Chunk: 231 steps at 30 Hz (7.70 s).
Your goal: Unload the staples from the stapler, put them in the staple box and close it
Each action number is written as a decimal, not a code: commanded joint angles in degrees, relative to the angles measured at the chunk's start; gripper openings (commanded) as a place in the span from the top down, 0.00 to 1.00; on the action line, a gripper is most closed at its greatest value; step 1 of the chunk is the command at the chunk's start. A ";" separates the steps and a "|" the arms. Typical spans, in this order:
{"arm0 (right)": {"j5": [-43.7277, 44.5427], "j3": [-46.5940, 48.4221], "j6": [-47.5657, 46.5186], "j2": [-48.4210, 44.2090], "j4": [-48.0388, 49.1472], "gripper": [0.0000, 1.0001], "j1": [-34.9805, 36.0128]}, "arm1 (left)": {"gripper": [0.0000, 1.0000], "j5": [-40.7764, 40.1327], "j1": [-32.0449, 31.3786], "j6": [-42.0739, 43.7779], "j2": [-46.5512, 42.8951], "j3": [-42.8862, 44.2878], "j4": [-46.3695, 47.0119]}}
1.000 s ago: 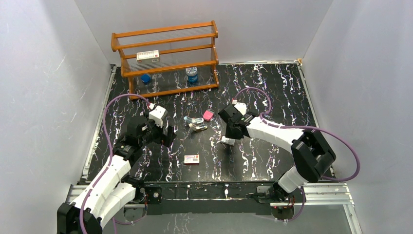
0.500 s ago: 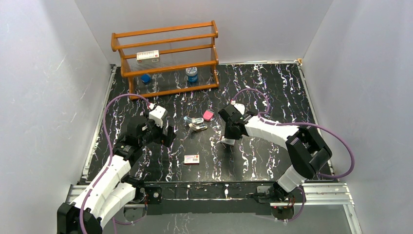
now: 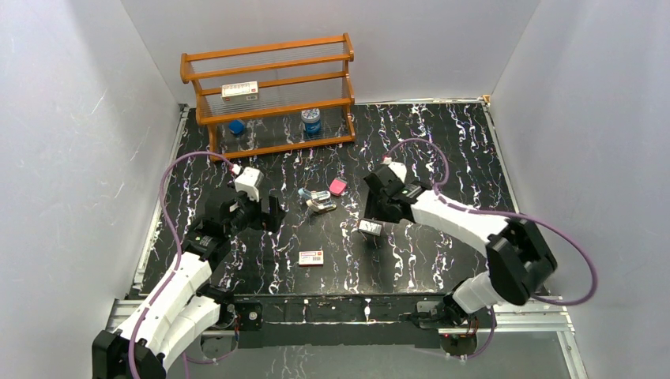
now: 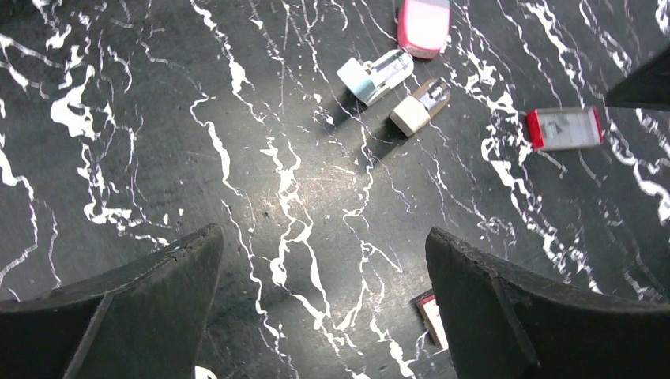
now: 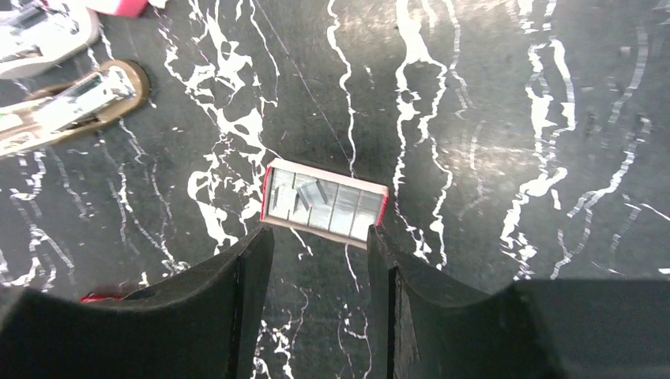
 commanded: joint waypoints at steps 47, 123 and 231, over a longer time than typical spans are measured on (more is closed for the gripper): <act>-10.46 -6.50 -5.53 1.78 6.76 0.85 -8.18 | 0.31 18.92 0.30 -37.92 8.90 -9.84 1.92; -5.70 -0.84 9.77 5.12 4.60 0.96 17.08 | 0.43 17.17 -10.05 -44.72 21.97 -13.06 17.80; -2.76 -6.90 11.50 -0.36 5.52 0.55 16.70 | 0.43 14.64 -10.94 -39.46 19.92 -10.12 8.14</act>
